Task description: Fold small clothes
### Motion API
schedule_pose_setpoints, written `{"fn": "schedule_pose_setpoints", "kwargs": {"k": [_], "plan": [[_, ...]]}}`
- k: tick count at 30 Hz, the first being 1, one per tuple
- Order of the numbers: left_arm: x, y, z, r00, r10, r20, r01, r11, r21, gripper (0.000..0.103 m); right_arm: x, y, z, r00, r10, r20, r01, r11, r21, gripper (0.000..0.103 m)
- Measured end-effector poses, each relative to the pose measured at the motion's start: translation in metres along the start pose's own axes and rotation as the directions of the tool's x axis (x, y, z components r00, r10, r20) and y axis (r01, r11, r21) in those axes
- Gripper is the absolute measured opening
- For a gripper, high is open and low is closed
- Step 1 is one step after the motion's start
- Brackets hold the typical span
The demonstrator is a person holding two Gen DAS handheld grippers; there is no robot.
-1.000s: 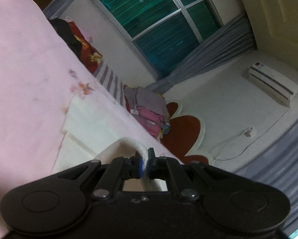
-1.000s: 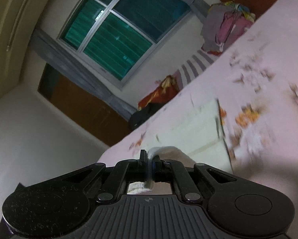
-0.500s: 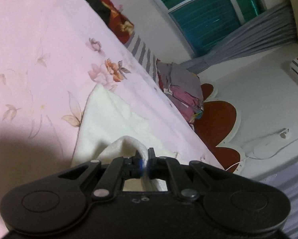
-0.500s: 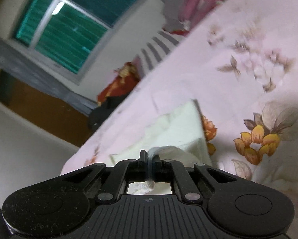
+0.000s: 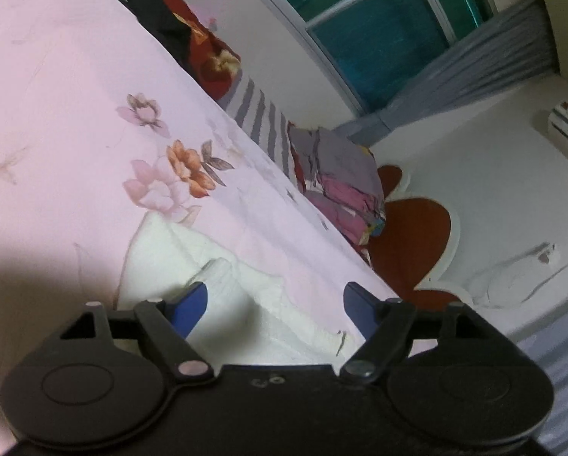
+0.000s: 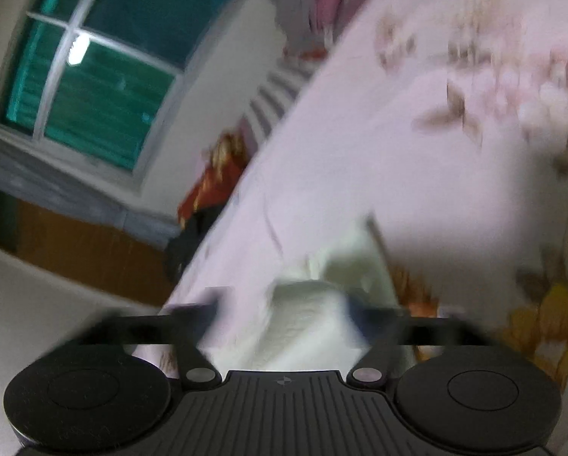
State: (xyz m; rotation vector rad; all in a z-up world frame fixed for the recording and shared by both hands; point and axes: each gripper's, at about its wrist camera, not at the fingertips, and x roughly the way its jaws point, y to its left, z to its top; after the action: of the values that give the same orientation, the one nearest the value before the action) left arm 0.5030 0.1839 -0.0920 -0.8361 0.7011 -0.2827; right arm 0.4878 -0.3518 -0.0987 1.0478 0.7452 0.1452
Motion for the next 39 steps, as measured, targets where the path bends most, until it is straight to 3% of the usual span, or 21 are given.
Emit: {"fn": "schedule_pose_setpoints", "kwargs": {"k": [2,4,5,6,8,11,13,15,17,18,22,25,28,31,32,34,36,38,39], "plan": [[0.007,-0.006,0.002,0.999,0.047,-0.023,-0.045,0.995,0.088,0.074,-0.002,0.002,0.003,1.000,0.001,0.006,-0.001,0.999,-0.032,0.081],[0.014,-0.013,0.001,0.991,0.124,-0.057,-0.110,0.974,0.200,0.066,0.000,0.009,0.001,0.998,-0.058,-0.003,0.057,0.991,-0.125,0.076],[0.018,-0.015,0.000,0.985,0.157,-0.066,-0.136,0.958,0.251,0.059,0.002,0.013,-0.001,0.995,-0.101,-0.007,0.097,0.976,-0.197,0.070],[0.021,-0.019,-0.002,0.978,0.199,-0.068,-0.169,0.935,0.311,0.056,0.005,0.017,-0.004,0.991,-0.133,-0.017,0.124,0.959,-0.253,0.060],[0.029,-0.023,-0.006,0.967,0.243,-0.071,-0.198,0.901,0.387,0.053,0.013,0.024,-0.014,0.979,-0.198,-0.043,0.166,0.908,-0.384,0.051],[0.036,-0.027,-0.010,0.957,0.280,-0.073,-0.220,0.868,0.446,0.050,0.021,0.030,-0.027,0.964,-0.263,-0.044,0.204,0.833,-0.514,0.048],[0.038,-0.027,-0.012,0.953,0.293,-0.074,-0.227,0.857,0.462,0.045,0.022,0.030,-0.032,0.958,-0.285,-0.036,0.220,0.806,-0.549,0.048],[0.040,-0.025,-0.011,0.951,0.298,-0.078,-0.229,0.853,0.469,0.037,0.026,0.030,-0.034,0.951,-0.308,-0.030,0.237,0.786,-0.572,0.047],[0.039,-0.022,-0.007,0.955,0.280,-0.099,-0.206,0.866,0.456,0.012,0.034,0.033,-0.037,0.944,-0.327,-0.035,0.243,0.764,-0.597,0.017],[0.038,-0.020,-0.005,0.959,0.259,-0.117,-0.183,0.878,0.441,0.004,0.035,0.034,-0.038,0.942,-0.332,-0.043,0.238,0.756,-0.610,0.006],[0.027,-0.024,-0.003,0.977,0.205,-0.061,-0.158,0.885,0.439,0.002,0.039,0.047,-0.043,0.948,-0.316,-0.019,0.228,0.724,-0.651,0.004],[0.021,-0.028,0.002,0.986,0.166,-0.013,-0.145,0.900,0.412,0.002,0.027,0.053,-0.042,0.966,-0.258,0.031,0.215,0.725,-0.655,0.004],[0.031,-0.030,0.005,0.981,0.191,-0.019,-0.165,0.892,0.420,0.002,0.027,0.055,-0.038,0.969,-0.241,0.064,0.223,0.727,-0.650,0.004],[0.049,-0.022,0.000,0.967,0.249,-0.060,-0.201,0.881,0.428,0.002,0.043,0.044,-0.034,0.949,-0.310,0.049,0.270,0.729,-0.629,0.004],[0.054,-0.019,-0.003,0.963,0.260,-0.074,-0.204,0.878,0.434,0.004,0.049,0.039,-0.033,0.940,-0.340,0.031,0.284,0.729,-0.623,0.004],[0.053,-0.018,-0.006,0.965,0.256,-0.061,-0.203,0.870,0.450,0.006,0.052,0.033,-0.032,0.943,-0.333,0.024,0.278,0.743,-0.609,0.004],[0.046,-0.021,-0.006,0.967,0.249,-0.061,-0.197,0.873,0.446,0.018,0.049,0.034,-0.030,0.941,-0.336,0.032,0.288,0.750,-0.595,0.004],[0.031,-0.036,-0.012,0.967,0.254,0.015,-0.230,0.847,0.479,0.069,0.043,0.040,-0.031,0.932,-0.356,0.066,0.324,0.737,-0.594,0.020],[0.023,-0.048,-0.021,0.963,0.257,0.081,-0.262,0.823,0.503,0.081,0.036,0.046,-0.035,0.925,-0.360,0.118,0.355,0.714,-0.603,0.053]]}}
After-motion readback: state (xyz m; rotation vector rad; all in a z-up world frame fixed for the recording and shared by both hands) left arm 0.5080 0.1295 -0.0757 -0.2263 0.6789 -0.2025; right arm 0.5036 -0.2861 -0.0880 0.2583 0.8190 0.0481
